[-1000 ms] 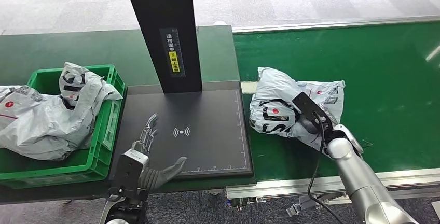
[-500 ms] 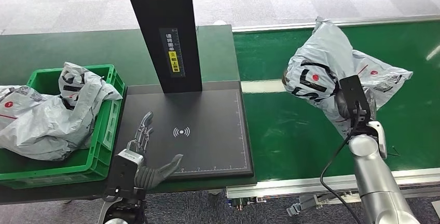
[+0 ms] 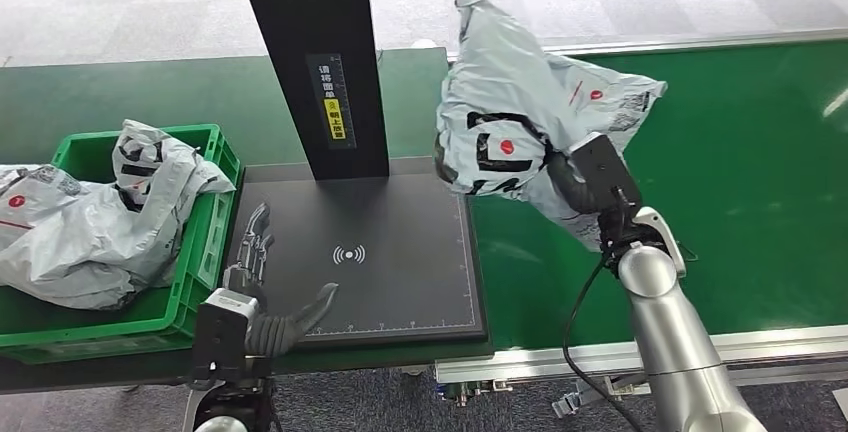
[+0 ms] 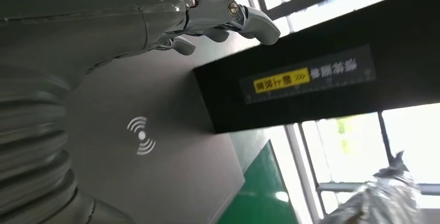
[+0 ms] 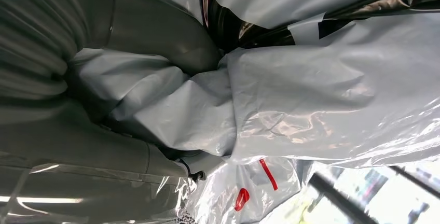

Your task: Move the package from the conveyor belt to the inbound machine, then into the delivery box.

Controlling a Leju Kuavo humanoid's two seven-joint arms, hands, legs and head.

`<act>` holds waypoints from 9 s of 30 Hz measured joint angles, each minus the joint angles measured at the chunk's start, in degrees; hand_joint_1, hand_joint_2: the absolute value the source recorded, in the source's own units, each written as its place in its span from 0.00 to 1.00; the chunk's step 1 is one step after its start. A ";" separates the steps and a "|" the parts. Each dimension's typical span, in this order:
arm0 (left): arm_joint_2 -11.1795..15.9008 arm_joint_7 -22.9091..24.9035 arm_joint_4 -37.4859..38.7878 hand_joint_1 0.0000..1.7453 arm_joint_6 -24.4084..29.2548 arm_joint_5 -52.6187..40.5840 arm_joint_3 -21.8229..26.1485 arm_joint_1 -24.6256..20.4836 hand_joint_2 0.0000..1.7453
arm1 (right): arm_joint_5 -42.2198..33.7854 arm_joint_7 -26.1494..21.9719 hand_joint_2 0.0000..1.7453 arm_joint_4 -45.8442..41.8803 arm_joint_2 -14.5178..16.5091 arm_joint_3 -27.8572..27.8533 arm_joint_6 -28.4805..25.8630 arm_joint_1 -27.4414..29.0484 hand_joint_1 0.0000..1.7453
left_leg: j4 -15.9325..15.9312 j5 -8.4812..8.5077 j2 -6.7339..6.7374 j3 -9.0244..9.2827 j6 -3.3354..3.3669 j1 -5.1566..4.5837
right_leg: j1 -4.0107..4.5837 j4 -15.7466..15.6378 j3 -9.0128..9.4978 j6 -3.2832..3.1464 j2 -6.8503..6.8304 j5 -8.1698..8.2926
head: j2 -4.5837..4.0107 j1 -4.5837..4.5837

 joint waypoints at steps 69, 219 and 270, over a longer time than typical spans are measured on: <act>0.85 0.68 -3.07 0.00 1.73 -10.24 2.15 -3.31 1.00 | -26.56 -19.53 1.00 -1.86 8.60 24.09 6.31 -5.76 0.00 | 0.03 0.08 0.00 -0.02 -0.04 0.00 | -0.03 -0.01 -0.11 -0.09 -0.01 0.07 | 0.00 0.01; 14.51 7.19 24.04 1.00 -20.69 -26.68 -20.16 -24.91 1.00 | -31.44 -22.19 1.00 -30.67 11.73 1.50 5.73 18.05 0.00 | -0.01 0.16 0.02 -0.05 -0.09 0.00 | -0.02 0.00 -0.11 -0.14 0.03 0.14 | 0.00 0.01; 15.93 0.51 -12.97 1.00 17.07 -21.61 24.36 -17.30 1.00 | -29.62 -21.87 1.00 -34.67 11.46 1.45 -1.35 22.48 0.00 | -0.02 0.16 0.05 -0.06 -0.10 0.00 | -0.02 0.00 -0.12 -0.15 0.05 0.14 | 0.00 0.02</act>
